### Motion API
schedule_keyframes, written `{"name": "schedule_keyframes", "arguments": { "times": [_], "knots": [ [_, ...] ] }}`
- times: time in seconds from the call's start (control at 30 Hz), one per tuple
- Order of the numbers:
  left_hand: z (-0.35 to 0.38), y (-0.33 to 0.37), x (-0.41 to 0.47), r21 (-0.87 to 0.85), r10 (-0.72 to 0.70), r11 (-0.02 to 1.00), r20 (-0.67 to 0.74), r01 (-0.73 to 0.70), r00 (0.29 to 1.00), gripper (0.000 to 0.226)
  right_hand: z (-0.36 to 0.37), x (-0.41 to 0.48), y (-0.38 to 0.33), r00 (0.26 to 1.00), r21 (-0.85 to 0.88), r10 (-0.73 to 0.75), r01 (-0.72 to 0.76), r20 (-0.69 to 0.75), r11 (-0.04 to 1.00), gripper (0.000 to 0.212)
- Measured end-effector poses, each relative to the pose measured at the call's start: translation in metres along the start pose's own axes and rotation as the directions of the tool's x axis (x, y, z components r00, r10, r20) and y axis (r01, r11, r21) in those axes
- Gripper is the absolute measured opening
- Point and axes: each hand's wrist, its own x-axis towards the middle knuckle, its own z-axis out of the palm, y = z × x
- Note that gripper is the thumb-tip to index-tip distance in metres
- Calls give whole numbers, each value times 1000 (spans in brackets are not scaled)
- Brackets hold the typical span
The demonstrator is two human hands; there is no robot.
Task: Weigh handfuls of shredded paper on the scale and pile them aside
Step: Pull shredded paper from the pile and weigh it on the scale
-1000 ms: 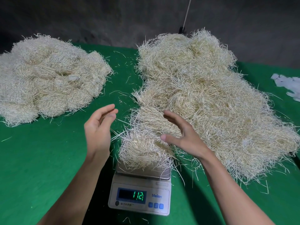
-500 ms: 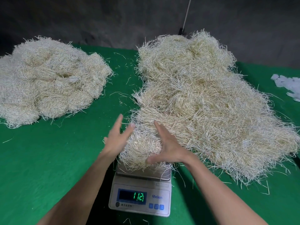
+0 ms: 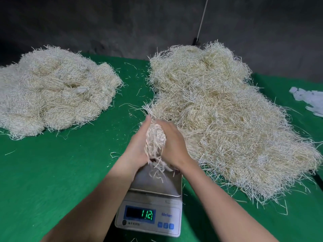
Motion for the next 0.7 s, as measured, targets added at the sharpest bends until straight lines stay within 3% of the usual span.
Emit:
{"name": "schedule_keyframes", "arguments": {
  "times": [0.07,0.17,0.23,0.3,0.37,0.43,0.5,0.57,0.63,0.7],
  "knots": [
    [17,26,4,-130,40,989,-184,-65,982,51,-6,-3,-21,999,189,-28,21,35,982,85],
    [30,37,5,-182,131,965,-289,-188,948,44,-3,-20,-44,998,331,-54,43,25,943,84],
    [45,18,-5,-26,245,962,-346,-270,906,31,-12,-6,-45,974,341,112,-39,-196,939,74],
    [62,2,-15,50,249,968,-291,-245,924,29,-35,14,-43,903,409,295,-152,-312,900,65],
    [69,11,-10,-90,121,985,-237,-145,964,33,-37,16,-43,923,487,292,-139,-253,862,60],
    [69,32,-3,-154,105,979,-195,-136,975,50,-18,-4,-48,963,488,183,-65,-198,871,51],
    [74,36,5,-95,177,974,-243,-205,954,48,-14,-9,-55,978,451,142,-58,-153,891,44],
    [79,14,3,94,269,963,-352,-252,897,32,-35,13,-47,965,445,232,-154,-125,882,53],
    [87,1,-3,89,242,970,-342,-225,908,26,-58,30,-36,945,528,312,-218,-95,821,63],
    [84,8,-1,109,312,950,-294,-292,904,22,-50,16,-37,965,578,240,-135,-109,805,55]
  ]
}}
